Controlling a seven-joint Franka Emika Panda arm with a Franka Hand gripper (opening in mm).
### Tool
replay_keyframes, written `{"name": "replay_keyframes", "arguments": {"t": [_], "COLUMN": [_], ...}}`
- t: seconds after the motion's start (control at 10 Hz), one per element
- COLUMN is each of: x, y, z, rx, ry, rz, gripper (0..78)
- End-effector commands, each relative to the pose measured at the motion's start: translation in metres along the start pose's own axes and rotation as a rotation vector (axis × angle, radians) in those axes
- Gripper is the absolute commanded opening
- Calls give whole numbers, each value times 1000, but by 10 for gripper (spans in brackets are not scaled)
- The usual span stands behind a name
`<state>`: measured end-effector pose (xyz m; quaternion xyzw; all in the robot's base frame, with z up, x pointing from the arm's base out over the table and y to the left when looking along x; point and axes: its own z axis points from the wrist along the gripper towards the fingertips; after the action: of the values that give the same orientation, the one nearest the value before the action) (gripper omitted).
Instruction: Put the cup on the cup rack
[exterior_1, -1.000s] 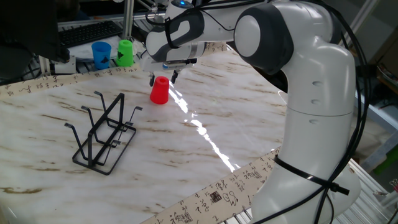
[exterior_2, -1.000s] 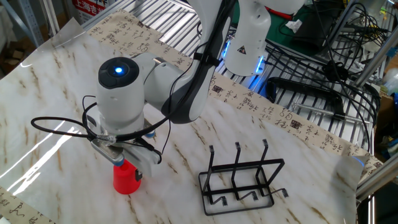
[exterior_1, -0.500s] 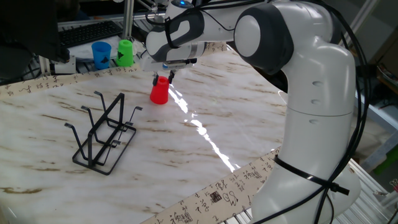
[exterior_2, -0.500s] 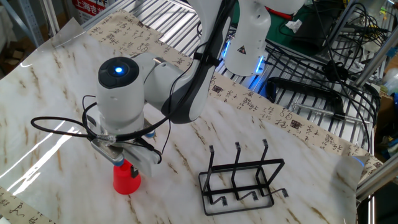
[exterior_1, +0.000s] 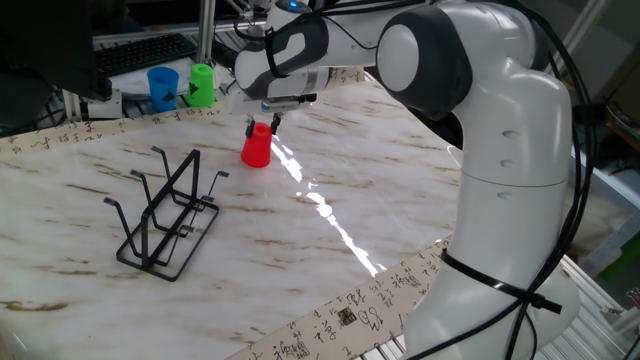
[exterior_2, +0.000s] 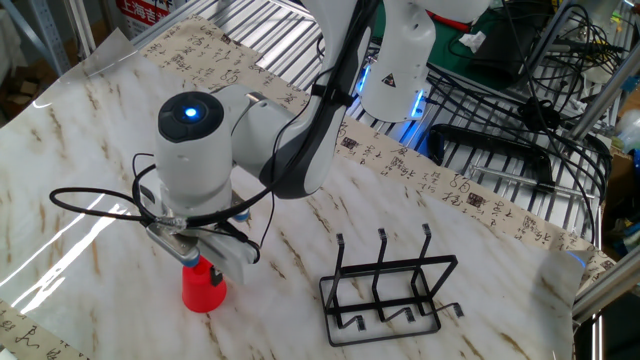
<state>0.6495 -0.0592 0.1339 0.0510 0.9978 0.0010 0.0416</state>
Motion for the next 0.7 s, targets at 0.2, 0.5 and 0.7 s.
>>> {"name": "replay_keyframes", "arguments": {"t": [0.2, 0.5, 0.7], "x": [-5, -4, -2], "y": [4, 6, 12], "z": [-58, -62, -70], "rx": [-29, -28, -26], "ry": [41, 40, 39], "rz": [95, 103, 121], "gripper": [12, 12, 12]}}
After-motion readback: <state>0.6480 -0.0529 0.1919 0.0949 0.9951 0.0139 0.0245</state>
